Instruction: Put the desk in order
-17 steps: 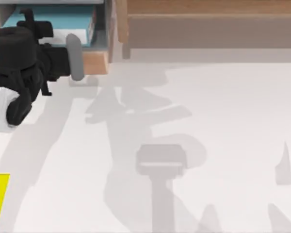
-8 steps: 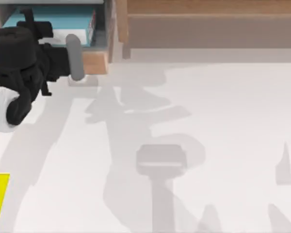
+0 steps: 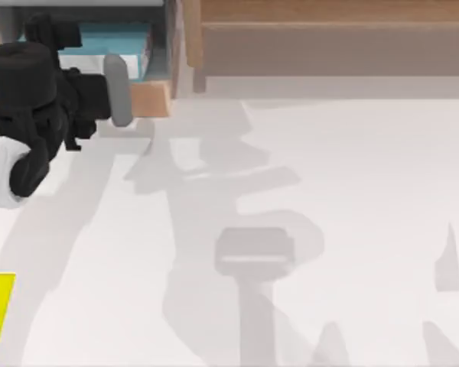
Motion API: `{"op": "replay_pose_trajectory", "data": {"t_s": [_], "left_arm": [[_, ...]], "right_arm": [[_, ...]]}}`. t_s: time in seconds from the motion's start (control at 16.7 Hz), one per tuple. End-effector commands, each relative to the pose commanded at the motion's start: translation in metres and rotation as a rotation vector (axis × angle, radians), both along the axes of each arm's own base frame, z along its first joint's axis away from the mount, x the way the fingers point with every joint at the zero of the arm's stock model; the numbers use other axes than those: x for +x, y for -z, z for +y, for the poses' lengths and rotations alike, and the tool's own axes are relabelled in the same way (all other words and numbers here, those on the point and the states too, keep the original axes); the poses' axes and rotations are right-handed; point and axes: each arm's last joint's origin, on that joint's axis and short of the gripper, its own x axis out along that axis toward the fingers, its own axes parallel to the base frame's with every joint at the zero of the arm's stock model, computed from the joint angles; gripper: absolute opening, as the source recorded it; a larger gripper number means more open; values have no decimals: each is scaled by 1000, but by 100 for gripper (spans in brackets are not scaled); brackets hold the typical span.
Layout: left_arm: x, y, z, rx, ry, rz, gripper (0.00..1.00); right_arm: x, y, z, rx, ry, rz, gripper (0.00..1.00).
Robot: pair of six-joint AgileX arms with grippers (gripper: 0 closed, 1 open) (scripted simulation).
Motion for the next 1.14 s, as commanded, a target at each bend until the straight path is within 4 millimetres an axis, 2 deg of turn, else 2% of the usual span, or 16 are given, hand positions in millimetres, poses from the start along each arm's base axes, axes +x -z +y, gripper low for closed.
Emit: {"op": "replay_pose_trajectory", "data": {"t_s": [0.6, 1.02, 1.14], "left_arm": [[-3, -2, 0, -5, -4, -7, 100], [-44, -3, 1, -1, -2, -9, 100], [-50, 0, 0, 0, 2, 0, 100]], "right_arm": [[0, 0, 0, 0, 0, 0, 100], [0, 0, 0, 0, 0, 0, 100], [0, 0, 0, 0, 0, 0, 100]]}}
